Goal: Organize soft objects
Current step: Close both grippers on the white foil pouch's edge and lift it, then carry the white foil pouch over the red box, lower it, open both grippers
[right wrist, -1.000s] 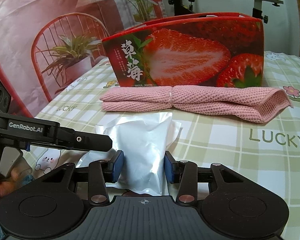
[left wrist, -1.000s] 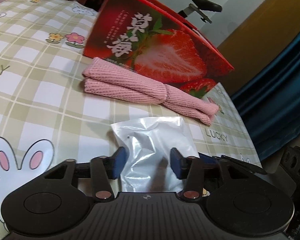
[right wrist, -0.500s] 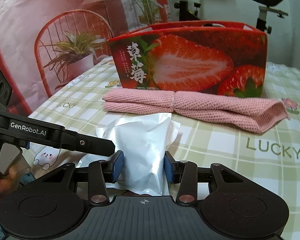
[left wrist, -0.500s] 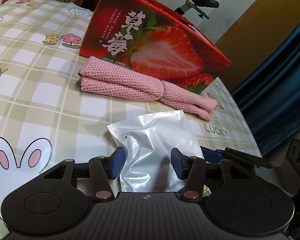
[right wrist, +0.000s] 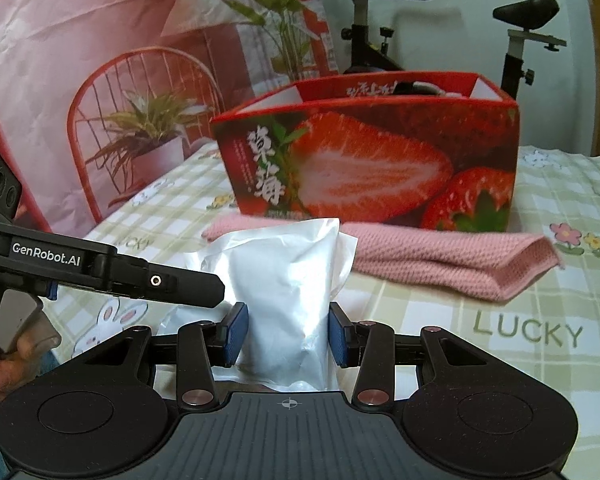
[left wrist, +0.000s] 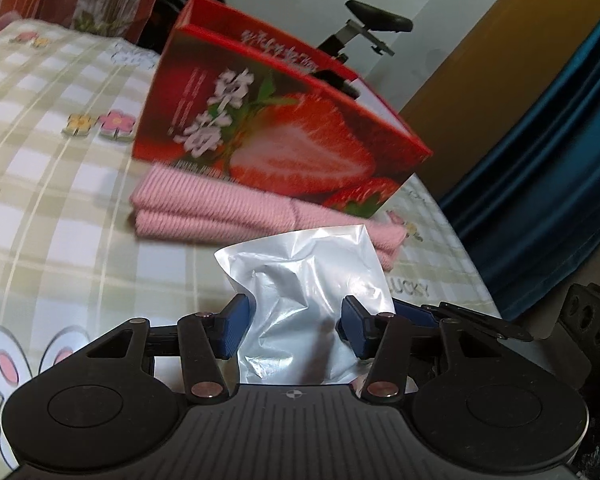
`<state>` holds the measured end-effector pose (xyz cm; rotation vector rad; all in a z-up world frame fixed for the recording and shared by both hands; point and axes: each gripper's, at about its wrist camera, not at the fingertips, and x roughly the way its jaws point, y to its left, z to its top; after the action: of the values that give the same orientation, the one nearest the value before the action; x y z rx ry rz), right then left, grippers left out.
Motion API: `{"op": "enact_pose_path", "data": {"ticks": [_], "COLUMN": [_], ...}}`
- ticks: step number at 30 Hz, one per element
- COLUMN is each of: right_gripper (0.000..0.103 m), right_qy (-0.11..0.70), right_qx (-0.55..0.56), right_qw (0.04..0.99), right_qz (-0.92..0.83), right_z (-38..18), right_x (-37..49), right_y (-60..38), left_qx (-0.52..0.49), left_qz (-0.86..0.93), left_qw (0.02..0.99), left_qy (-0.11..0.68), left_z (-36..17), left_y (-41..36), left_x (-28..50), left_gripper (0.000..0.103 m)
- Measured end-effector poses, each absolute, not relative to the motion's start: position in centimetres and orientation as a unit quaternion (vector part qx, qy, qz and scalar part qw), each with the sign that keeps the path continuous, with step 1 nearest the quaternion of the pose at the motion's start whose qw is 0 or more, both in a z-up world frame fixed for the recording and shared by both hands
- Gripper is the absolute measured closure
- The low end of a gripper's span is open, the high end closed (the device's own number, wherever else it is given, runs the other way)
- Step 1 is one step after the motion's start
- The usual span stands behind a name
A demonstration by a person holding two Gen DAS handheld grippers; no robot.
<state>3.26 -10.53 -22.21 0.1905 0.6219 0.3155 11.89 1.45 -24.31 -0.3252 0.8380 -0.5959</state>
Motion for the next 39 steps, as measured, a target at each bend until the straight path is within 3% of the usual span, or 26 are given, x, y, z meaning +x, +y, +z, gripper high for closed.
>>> {"op": "enact_pose_path", "data": {"ticks": [9,13,16,26,28,33,36,39], "right_gripper": [0.064,0.077,0.077,0.076,0.065,0.053,0.053,0.06], "right_qy": [0.266,0.242,0.236,0.323,0.34,0.372,0.382,0.378], "right_qx": [0.101,0.101,0.074,0.06,0.07,0.104,0.12,0.138], "right_qw": [0.948,0.953,0.958,0.934,0.929,0.916,0.91,0.906], "right_qz": [0.142,0.152,0.143,0.138,0.129,0.108,0.111,0.132], "right_z": [-18.3,-15.8,-14.5,-19.4,-20.6,-23.5,-24.2,-24.5], "right_x": [5.3,7.0,8.3,10.9,11.0,10.5,10.9,11.1], "right_y": [-12.4,-13.1,-12.7,-11.1,-11.0,-11.2,-11.5,-11.4], "left_qx": [-0.152,-0.16,-0.121,-0.137,-0.132,-0.126,-0.138,-0.143], "left_qz": [-0.308,-0.339,-0.348,-0.246,-0.233,-0.217,-0.228,-0.247], "left_qw": [0.872,0.871,0.88,0.884,0.883,0.868,0.855,0.844], "left_qy": [0.349,0.317,0.3,0.372,0.385,0.428,0.445,0.454], "left_z": [-19.0,-16.3,-14.9,-19.3,-20.2,-22.8,-24.4,-25.2], "left_y": [0.4,-0.2,-1.6,2.8,3.8,5.4,5.5,4.7], "left_x": [13.8,14.9,15.6,16.6,16.5,16.6,17.1,17.2], "left_gripper": [0.05,0.05,0.05,0.05,0.049,0.045,0.045,0.045]}}
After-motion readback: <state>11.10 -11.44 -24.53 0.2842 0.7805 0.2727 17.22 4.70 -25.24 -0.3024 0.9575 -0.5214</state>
